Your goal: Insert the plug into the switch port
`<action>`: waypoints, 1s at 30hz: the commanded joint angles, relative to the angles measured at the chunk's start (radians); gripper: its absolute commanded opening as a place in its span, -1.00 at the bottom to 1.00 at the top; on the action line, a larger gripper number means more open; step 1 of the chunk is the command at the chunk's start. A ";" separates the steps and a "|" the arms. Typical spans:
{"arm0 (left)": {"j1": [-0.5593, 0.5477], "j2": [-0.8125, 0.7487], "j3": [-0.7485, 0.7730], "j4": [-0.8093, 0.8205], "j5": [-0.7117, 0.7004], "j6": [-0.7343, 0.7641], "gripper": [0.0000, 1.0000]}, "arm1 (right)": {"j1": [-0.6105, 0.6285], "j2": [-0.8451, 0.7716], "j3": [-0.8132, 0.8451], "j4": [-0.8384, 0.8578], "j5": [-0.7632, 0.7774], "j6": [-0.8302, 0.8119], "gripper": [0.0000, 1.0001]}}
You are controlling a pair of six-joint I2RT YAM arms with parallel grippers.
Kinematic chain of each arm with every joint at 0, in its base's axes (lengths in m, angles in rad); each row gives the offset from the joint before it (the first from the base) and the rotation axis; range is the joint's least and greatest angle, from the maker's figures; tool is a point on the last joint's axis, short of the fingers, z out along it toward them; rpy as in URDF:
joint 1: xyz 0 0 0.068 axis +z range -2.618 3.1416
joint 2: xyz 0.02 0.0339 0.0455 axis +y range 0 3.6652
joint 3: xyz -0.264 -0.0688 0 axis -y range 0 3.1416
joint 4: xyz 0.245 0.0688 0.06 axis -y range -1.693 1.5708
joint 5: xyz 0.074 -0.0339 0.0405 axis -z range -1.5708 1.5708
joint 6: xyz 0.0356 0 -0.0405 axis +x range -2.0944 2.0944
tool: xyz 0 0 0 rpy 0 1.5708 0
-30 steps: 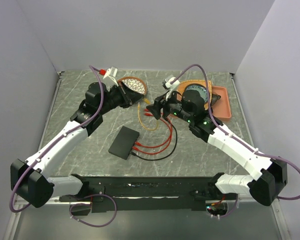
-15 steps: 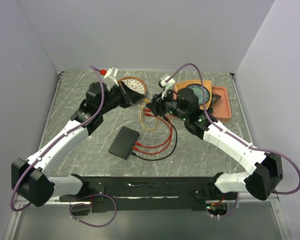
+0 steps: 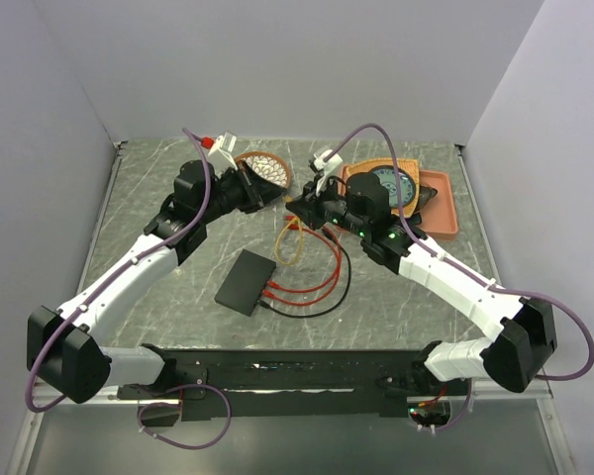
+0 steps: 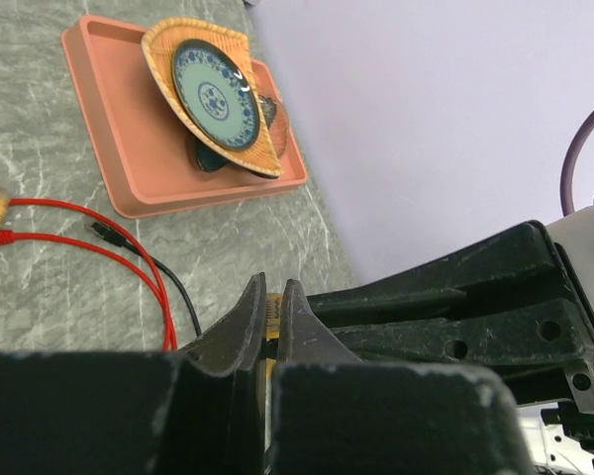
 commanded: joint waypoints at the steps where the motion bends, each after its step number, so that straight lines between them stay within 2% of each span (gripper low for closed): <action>1: -0.003 -0.009 0.045 0.024 0.024 0.002 -0.98 | 0.000 0.019 0.075 0.030 0.019 0.005 -0.94; 3: -0.003 -0.014 0.045 0.020 0.018 0.005 -0.98 | 0.000 0.016 0.067 0.035 0.021 0.004 -1.00; 8: 0.004 -0.028 0.033 0.027 0.009 0.005 -0.93 | -0.001 -0.006 0.049 0.039 0.043 -0.001 -1.00; 11: 0.007 -0.041 0.030 0.026 -0.003 0.009 -0.76 | -0.001 -0.029 0.039 0.032 0.060 -0.004 -1.00; 12: 0.008 -0.046 0.019 0.030 -0.003 0.008 -0.64 | -0.001 -0.042 0.038 0.027 0.068 -0.006 -1.00; 14: 0.011 -0.057 0.010 0.047 -0.002 0.009 -0.56 | 0.000 -0.061 0.038 0.010 0.092 -0.019 -1.00; 16: 0.014 -0.072 0.001 0.056 0.006 0.014 -0.32 | 0.000 -0.093 0.039 -0.005 0.114 -0.032 -1.00; 17: 0.014 -0.080 -0.002 0.059 0.001 0.016 -0.14 | -0.003 -0.105 0.039 -0.020 0.123 -0.038 -1.00; 18: 0.016 -0.089 -0.015 0.067 -0.015 0.013 0.17 | -0.003 -0.131 0.049 -0.049 0.143 -0.042 -1.00; 20: 0.016 -0.123 -0.053 0.101 -0.034 0.008 0.42 | -0.003 -0.162 0.059 -0.101 0.166 -0.046 -1.00; 21: 0.016 -0.147 -0.065 0.111 -0.057 0.002 0.65 | -0.003 -0.195 0.058 -0.118 0.194 -0.046 -1.00; 24: 0.017 -0.181 -0.108 0.135 -0.124 -0.010 0.97 | -0.001 -0.287 0.035 -0.160 0.260 -0.076 -1.00; 30: 0.019 -0.202 -0.119 0.104 -0.195 0.000 0.92 | -0.001 -0.522 -0.077 -0.188 0.485 -0.056 -1.00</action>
